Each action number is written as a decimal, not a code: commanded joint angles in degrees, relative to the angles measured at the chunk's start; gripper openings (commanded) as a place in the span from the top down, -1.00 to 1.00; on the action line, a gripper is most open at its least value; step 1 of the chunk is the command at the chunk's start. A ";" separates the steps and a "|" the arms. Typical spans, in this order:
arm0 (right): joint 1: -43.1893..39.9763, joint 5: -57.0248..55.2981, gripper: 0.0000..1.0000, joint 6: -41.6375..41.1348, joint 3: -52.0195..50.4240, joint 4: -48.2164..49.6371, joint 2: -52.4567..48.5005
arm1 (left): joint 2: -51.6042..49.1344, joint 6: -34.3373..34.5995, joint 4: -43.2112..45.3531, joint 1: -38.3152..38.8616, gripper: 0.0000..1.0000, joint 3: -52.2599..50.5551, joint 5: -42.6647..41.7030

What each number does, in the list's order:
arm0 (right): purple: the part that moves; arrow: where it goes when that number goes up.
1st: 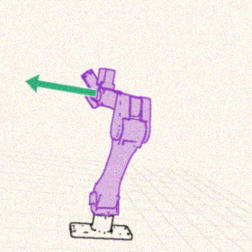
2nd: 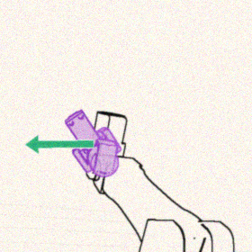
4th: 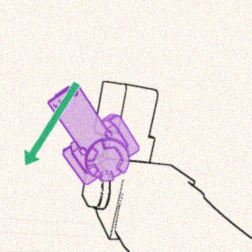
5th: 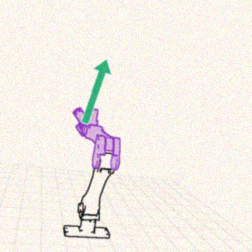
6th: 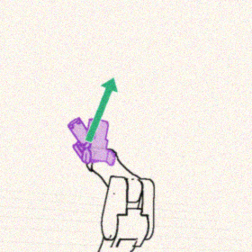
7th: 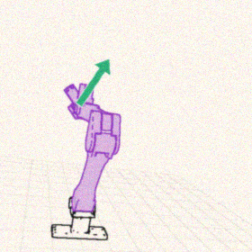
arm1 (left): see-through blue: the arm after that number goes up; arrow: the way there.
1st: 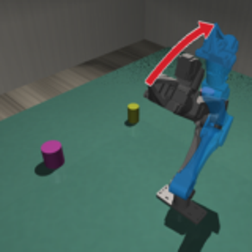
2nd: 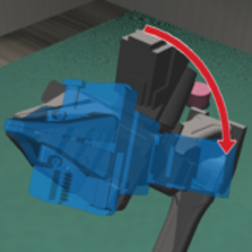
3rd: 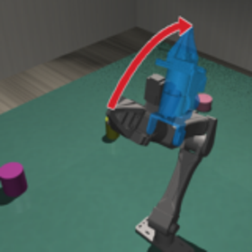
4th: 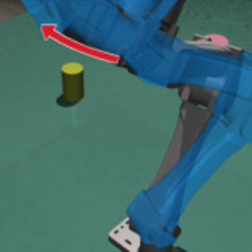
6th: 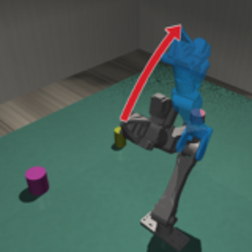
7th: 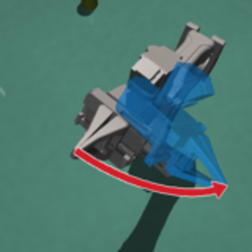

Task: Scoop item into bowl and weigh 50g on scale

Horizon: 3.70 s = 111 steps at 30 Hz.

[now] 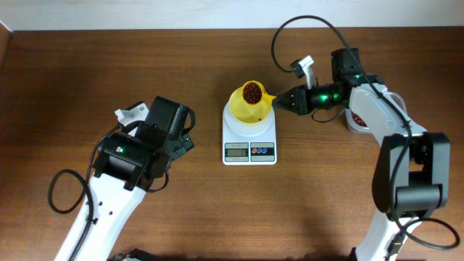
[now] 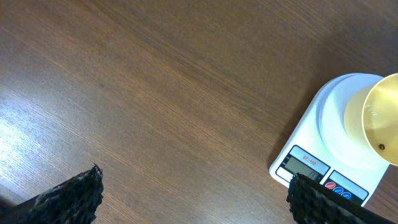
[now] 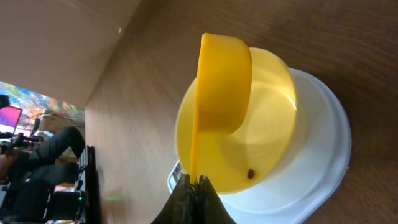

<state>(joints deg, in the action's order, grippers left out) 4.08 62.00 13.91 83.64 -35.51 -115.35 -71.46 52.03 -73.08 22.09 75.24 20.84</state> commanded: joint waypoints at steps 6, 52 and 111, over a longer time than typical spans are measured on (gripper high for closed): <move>0.46 -2.75 0.92 0.92 -0.07 -3.13 5.62 | 0.68 -0.07 -0.09 -0.24 -0.98 0.07 0.55; 6.14 -20.72 0.92 -2.16 -0.07 -7.98 11.50 | 0.68 -0.07 -0.09 -0.24 -0.98 0.07 0.55; 13.22 -38.75 0.92 -2.38 2.97 -10.60 17.18 | 0.68 -0.07 -0.09 -0.24 -0.98 0.07 0.55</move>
<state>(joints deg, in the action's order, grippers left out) 16.93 23.79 11.75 85.30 -46.17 -100.29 -71.46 52.03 -73.10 22.09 75.24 20.84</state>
